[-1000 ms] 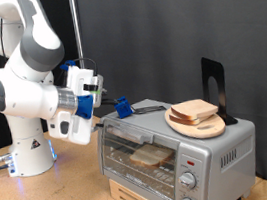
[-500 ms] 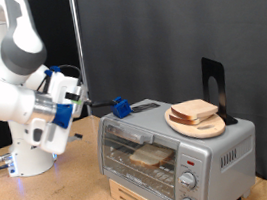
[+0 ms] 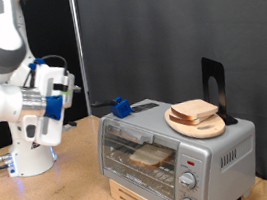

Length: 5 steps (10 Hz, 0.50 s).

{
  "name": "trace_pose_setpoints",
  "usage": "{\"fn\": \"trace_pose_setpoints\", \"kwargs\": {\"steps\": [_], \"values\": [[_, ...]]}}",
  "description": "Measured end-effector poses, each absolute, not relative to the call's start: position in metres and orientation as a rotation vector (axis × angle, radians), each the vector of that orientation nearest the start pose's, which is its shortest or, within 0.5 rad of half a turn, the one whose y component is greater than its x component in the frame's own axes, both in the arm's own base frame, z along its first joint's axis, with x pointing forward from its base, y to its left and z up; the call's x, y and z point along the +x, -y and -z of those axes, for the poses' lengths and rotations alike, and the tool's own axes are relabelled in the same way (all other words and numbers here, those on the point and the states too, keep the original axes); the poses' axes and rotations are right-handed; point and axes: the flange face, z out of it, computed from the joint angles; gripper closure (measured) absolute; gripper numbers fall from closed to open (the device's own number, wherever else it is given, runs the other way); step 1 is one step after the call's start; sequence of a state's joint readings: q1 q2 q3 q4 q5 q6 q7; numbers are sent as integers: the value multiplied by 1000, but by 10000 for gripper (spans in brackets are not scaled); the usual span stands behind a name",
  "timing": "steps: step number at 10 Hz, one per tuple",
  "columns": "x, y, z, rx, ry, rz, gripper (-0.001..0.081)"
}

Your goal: Make a piece of toast with the oven

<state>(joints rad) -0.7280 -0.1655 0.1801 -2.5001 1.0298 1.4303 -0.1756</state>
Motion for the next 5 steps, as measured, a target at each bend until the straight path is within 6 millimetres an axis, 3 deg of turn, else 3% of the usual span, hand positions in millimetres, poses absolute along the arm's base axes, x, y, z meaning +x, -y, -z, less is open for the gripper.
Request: {"fn": "trace_pose_setpoints", "kwargs": {"steps": [2,5], "values": [[389,134,-349,-1744,-741,-414,-2],[418,149,-319,-1795,-765,-302,-2]]}}
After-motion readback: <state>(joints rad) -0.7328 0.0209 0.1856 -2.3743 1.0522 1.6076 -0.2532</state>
